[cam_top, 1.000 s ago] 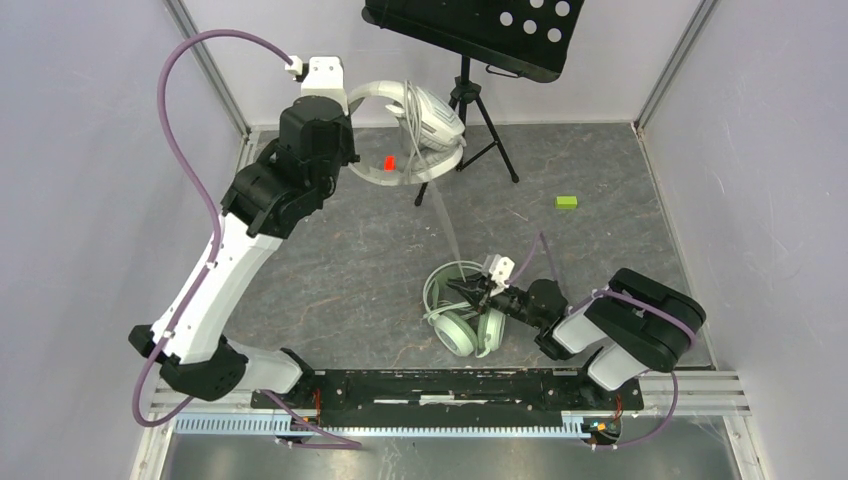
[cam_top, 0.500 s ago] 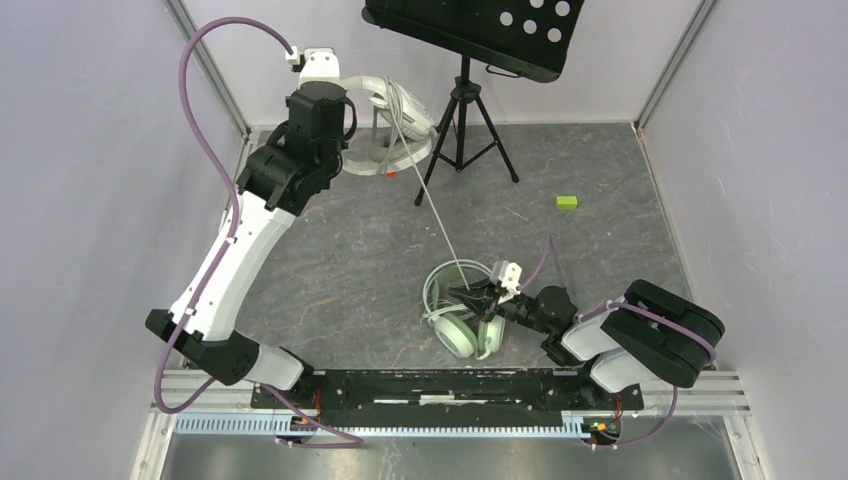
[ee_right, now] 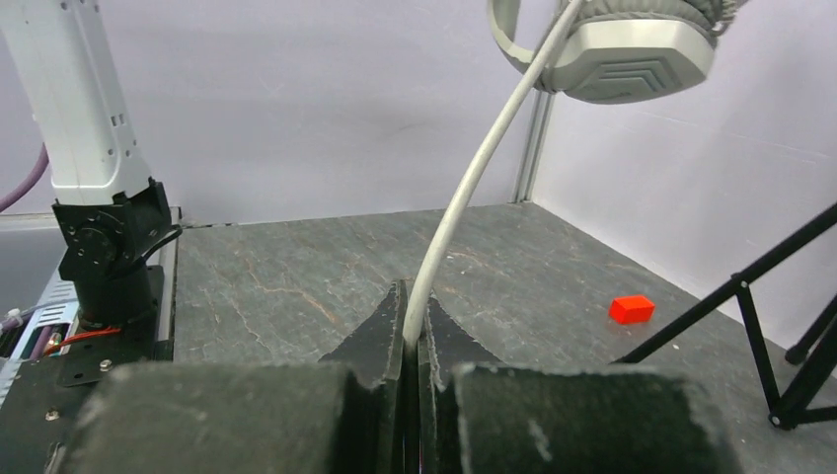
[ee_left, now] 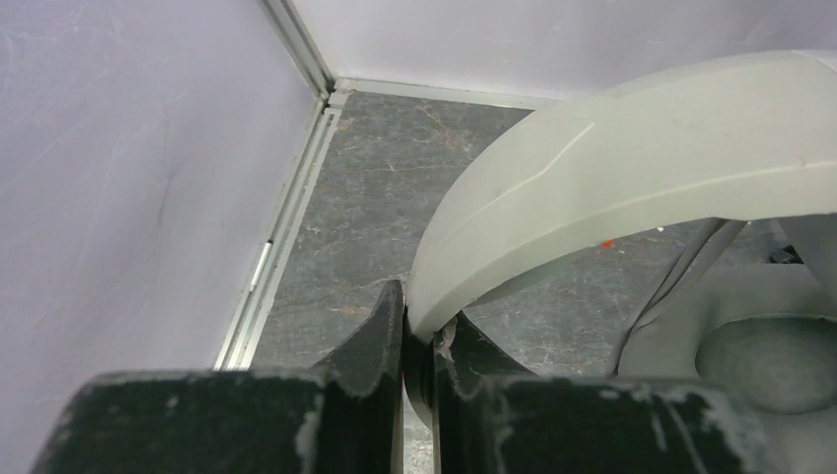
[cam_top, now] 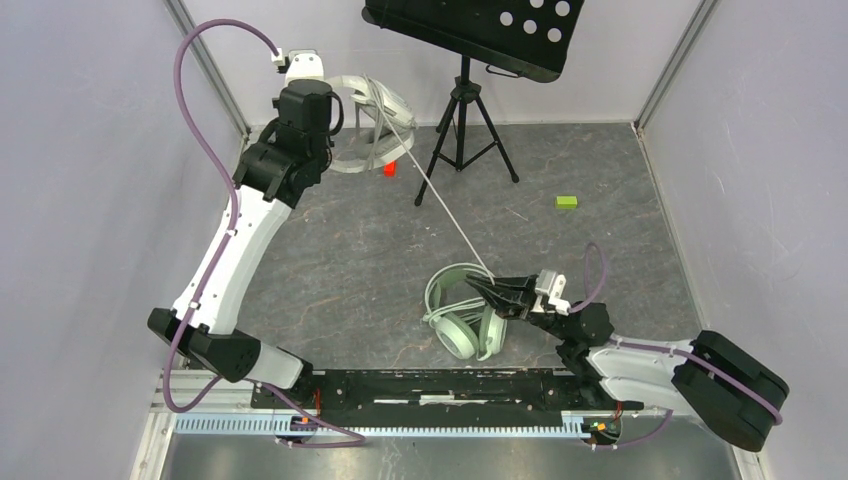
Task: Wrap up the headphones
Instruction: Wrap the headphones cable around the headphones.
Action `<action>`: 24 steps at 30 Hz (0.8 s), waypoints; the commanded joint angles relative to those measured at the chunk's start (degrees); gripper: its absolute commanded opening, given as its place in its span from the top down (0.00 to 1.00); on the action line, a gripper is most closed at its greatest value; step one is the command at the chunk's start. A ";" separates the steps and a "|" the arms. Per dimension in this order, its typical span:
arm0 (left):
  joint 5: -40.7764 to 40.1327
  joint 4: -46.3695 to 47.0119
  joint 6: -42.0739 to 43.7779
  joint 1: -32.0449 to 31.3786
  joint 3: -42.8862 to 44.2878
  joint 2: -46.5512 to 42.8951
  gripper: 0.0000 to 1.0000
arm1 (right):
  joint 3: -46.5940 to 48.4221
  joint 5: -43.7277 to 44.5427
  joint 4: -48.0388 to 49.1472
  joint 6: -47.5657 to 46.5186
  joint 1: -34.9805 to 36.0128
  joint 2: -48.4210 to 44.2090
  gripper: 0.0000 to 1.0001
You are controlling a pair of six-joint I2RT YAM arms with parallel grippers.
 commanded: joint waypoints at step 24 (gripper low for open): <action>48.03 8.98 -30.63 5.94 6.07 -5.54 0.98 | 13.12 -3.65 4.46 -3.37 5.17 22.78 1.00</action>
